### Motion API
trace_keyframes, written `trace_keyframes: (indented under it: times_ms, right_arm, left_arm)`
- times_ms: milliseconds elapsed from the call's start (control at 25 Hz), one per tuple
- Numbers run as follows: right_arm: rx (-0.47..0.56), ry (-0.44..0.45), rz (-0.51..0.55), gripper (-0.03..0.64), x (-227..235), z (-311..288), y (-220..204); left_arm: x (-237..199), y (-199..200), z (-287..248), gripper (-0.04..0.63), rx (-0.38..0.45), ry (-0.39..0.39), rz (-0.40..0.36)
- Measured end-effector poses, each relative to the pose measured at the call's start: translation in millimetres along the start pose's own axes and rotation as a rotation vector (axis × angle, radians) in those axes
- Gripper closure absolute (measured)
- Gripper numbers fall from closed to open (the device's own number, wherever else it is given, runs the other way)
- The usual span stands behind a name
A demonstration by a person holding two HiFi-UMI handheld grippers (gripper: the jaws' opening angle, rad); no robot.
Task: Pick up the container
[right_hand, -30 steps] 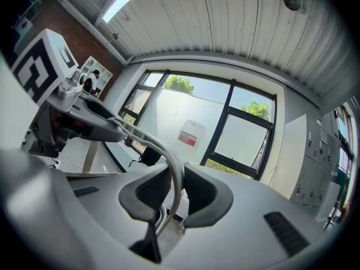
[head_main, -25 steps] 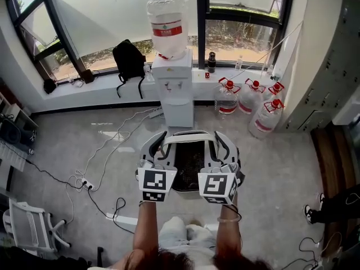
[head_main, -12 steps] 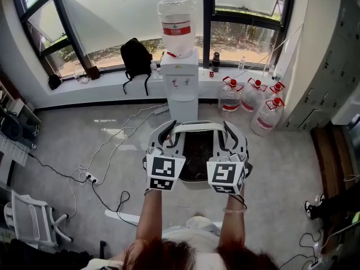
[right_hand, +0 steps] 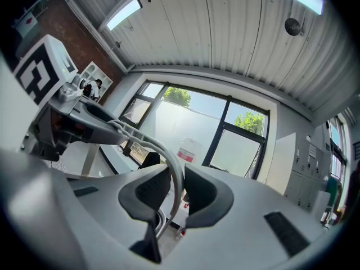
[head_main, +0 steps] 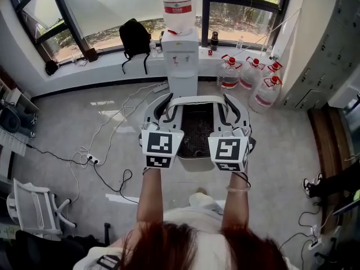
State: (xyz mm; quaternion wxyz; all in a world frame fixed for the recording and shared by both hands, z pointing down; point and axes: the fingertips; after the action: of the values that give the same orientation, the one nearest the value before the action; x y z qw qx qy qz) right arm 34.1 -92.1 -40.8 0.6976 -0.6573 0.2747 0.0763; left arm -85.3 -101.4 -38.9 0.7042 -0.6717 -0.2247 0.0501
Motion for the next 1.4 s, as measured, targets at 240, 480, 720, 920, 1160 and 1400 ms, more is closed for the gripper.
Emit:
trace_keyframes:
  times_ms: [240,480,720,920,1160,1400]
  right_arm:
    - [0.042,0.01,-0.035,0.528,-15,27,20]
    - [0.048,0.0,-0.04,0.526,-30,60,31]
    - [0.067,0.005,-0.049,0.525,-41,86,44]
    - [0.073,0.007,-0.065,0.525,-46,111,44]
    - [0.086,0.009,-0.078,0.525,-47,135,46]
    - [0.1,-0.005,-0.089,0.525,-45,160,50]
  left_arm:
    - [-1,12,34,0.499,0.03,-0.006,0.004]
    - [4,15,69,0.495,0.062,-0.014,0.022]
    - [5,23,101,0.492,0.094,0.008,0.038]
    - [16,25,122,0.489,0.096,0.008,0.04]
    - [30,31,142,0.488,0.102,0.0,0.034]
    - [42,40,161,0.488,0.11,-0.004,0.024]
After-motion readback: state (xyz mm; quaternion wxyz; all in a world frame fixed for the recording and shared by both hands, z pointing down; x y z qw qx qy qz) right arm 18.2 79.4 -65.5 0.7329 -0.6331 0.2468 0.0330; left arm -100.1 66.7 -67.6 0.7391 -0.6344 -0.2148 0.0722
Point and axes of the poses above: the fingertips, and each gripper's own axes: z backward along the fingers, x to its right, y out of its top, and after that the axes turned 3 degrees about y, right-handed
